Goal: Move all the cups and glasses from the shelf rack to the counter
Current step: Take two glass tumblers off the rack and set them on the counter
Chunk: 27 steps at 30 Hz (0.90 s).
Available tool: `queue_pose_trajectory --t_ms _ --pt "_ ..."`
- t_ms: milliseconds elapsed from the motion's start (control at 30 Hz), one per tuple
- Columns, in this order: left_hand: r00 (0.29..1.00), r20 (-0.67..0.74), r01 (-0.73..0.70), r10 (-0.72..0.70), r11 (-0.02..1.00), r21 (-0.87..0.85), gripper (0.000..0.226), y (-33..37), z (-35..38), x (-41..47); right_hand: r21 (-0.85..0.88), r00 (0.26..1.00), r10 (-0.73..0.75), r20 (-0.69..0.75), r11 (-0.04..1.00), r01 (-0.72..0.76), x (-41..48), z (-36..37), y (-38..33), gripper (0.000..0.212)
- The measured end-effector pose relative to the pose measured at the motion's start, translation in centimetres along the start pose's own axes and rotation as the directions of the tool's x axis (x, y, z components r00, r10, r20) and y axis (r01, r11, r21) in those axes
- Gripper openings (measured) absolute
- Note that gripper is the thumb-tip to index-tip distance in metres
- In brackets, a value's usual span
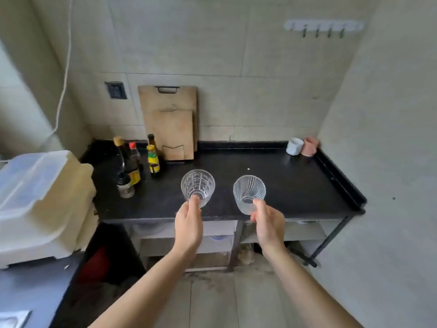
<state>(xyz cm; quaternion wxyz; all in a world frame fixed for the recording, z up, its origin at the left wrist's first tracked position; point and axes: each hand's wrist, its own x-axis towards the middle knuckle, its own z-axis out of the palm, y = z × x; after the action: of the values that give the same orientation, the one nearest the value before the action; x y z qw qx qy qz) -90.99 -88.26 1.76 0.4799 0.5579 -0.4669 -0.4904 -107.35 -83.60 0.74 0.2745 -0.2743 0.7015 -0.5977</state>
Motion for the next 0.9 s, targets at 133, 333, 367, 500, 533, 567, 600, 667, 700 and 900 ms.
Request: queue_pose_trajectory --t_ms 133,333,367,500,533,567,600,667,700,900 --pt "0.968 0.249 0.005 -0.007 1.0 0.011 0.038 1.8 9.9 4.6 -0.032 0.984 0.017 -0.177 0.999 -0.023 7.1 -4.7 -1.1 0.054" --pt "0.858 0.514 -0.024 -0.01 0.998 0.059 0.039 4.0 22.1 7.4 -0.022 0.892 0.07 -0.447 0.996 -0.089 14.2 -11.7 -1.1 0.048" --pt "0.841 0.542 -0.03 -0.017 0.997 0.078 0.04 4.1 23.6 7.8 -0.012 0.88 0.081 -0.468 0.995 -0.098 15.4 -12.6 -0.7 0.047" --pt "0.812 0.582 -0.041 -0.045 0.99 0.133 0.037 3.2 30.0 10.1 0.055 0.855 0.148 -0.497 0.989 -0.139 21.3 -15.1 1.4 0.05" --pt "0.816 0.575 -0.036 -0.054 0.989 0.145 0.036 2.9 31.4 10.8 0.063 0.856 0.162 -0.491 0.987 -0.15 22.8 -15.3 1.9 0.049" --pt "0.822 0.565 -0.026 -0.065 0.988 0.151 0.035 2.8 32.1 11.4 0.059 0.859 0.173 -0.481 0.984 -0.165 23.7 -15.2 2.1 0.047" --pt "0.828 0.555 -0.018 -0.074 0.987 0.159 0.035 2.6 33.5 12.2 0.062 0.865 0.187 -0.465 0.982 -0.179 25.5 -15.3 2.5 0.045" --pt "0.854 0.512 -0.004 -0.093 0.983 0.185 0.034 2.2 36.7 13.9 0.064 0.881 0.207 -0.425 0.978 -0.199 29.6 -15.8 3.1 0.044" --pt "0.868 0.486 0.006 -0.105 0.98 0.201 0.035 2.3 38.3 14.9 0.059 0.89 0.216 -0.402 0.976 -0.21 31.7 -16.0 3.2 0.043" --pt "0.928 0.354 0.022 -0.114 0.967 0.253 0.036 3.8 45.9 21.0 -0.026 0.947 0.178 -0.266 0.981 -0.192 43.8 -16.6 2.2 0.05"
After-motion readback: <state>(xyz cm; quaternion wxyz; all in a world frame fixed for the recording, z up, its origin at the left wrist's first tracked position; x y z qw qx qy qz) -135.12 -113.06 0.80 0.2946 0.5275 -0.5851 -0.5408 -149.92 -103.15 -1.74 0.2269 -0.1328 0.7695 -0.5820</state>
